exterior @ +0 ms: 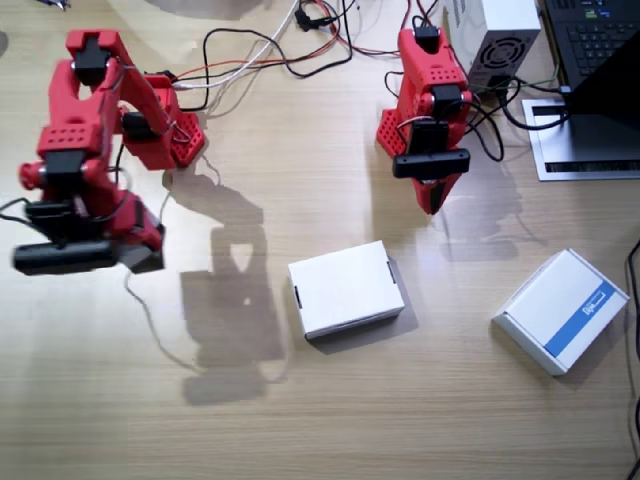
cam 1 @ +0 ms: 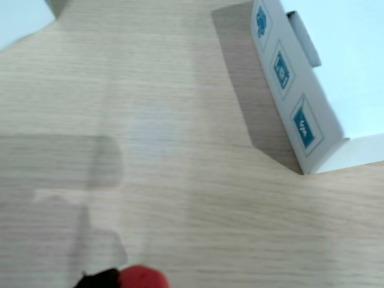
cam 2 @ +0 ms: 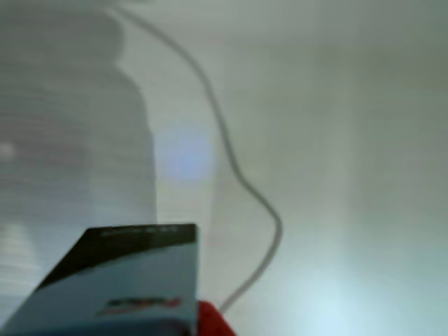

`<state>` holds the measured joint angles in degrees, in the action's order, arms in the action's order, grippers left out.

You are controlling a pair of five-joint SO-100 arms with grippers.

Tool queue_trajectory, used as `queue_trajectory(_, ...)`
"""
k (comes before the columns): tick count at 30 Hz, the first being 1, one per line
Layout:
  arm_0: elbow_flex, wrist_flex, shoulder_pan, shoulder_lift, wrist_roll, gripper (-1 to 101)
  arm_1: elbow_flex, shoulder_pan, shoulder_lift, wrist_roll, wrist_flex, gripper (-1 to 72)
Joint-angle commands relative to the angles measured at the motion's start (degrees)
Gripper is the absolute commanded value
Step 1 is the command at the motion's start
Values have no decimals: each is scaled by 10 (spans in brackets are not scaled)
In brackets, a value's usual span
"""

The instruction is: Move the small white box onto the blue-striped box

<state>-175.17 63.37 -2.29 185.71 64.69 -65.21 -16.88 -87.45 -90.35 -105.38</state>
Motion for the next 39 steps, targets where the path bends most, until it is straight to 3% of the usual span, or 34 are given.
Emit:
queue_trajectory(1,10,17,-10,18,21,0,171,-123,74,76,-11,49)
queue_trajectory(11,11,20,-4,18,32,0,662,-313,472,139,-14,131)
queue_trajectory(14,11,20,-4,18,33,0,728,-340,523,139,-8,141)
queue_trajectory(18,11,19,-4,18,28,0,729,-347,535,124,52,163)
queue_trajectory(19,11,19,-4,18,25,0,729,-349,536,130,68,191)
queue_trajectory(22,11,25,-4,18,22,0,744,-343,542,196,152,405)
queue_trajectory(23,11,28,-4,18,23,0,744,-335,545,216,188,448)
queue_trajectory(25,11,28,-4,18,24,0,745,-324,545,236,223,467)
queue_trajectory(28,11,25,-4,18,30,0,772,-337,543,236,167,485)
queue_trajectory(32,11,14,3,16,44,0,853,-332,519,280,150,509)
queue_trajectory(33,28,13,12,16,30,0,853,-321,501,294,140,513)
queue_trajectory(35,110,41,3,15,-48,0,881,-281,478,334,58,526)
queue_trajectory(36,166,75,-32,15,-87,16,919,-251,489,357,-6,527)
queue_trajectory(37,241,109,-80,-9,-136,82,917,-210,489,416,-26,508)
queue_trajectory(39,454,168,-163,-166,-228,153,787,-88,431,508,-25,206)
